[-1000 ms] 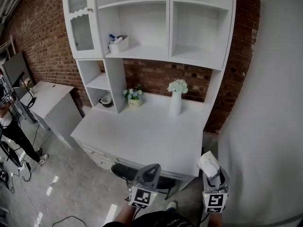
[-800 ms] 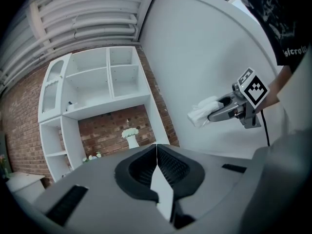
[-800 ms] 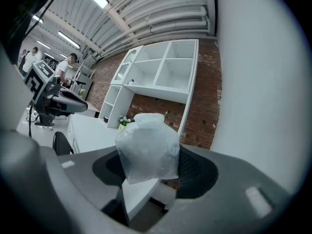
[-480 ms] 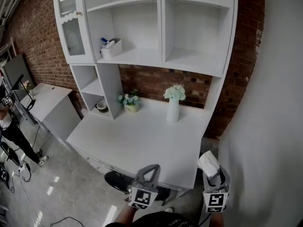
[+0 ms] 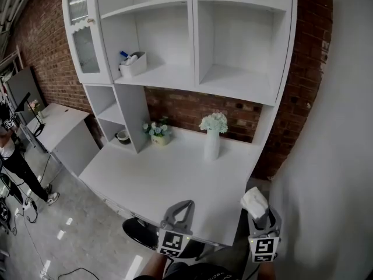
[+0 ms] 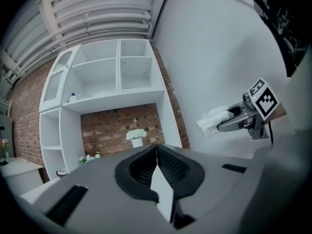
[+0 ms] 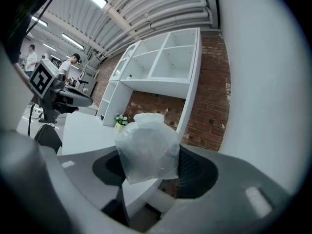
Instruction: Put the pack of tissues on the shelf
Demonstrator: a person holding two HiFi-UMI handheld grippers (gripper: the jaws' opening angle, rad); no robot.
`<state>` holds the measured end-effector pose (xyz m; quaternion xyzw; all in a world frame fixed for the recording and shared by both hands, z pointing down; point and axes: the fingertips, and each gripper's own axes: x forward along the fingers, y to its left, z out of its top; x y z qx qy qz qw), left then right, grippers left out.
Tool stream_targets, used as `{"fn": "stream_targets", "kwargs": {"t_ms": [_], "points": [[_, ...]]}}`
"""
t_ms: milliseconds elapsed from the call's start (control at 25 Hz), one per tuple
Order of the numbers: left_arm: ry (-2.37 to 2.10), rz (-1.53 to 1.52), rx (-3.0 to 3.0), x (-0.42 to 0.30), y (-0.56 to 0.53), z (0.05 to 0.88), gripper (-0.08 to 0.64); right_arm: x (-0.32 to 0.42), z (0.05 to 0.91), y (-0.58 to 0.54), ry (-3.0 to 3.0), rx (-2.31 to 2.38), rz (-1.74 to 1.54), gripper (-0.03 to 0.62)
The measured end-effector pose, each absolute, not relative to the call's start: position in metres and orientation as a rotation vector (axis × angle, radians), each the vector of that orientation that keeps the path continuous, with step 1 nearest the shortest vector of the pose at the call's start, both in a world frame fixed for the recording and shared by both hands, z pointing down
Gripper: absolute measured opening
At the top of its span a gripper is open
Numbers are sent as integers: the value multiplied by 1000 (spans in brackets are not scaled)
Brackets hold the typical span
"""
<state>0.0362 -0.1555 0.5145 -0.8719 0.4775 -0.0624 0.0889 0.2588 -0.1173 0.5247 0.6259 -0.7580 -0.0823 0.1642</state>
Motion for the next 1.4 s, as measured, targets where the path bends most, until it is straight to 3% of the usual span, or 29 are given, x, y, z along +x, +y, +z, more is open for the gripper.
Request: {"fn": "stream_targets", "kwargs": {"t_ms": [1400], "points": [[1226,-79,-2674,26,-232,469,11,219,469,-196,-2140,1923,-167,253]]}}
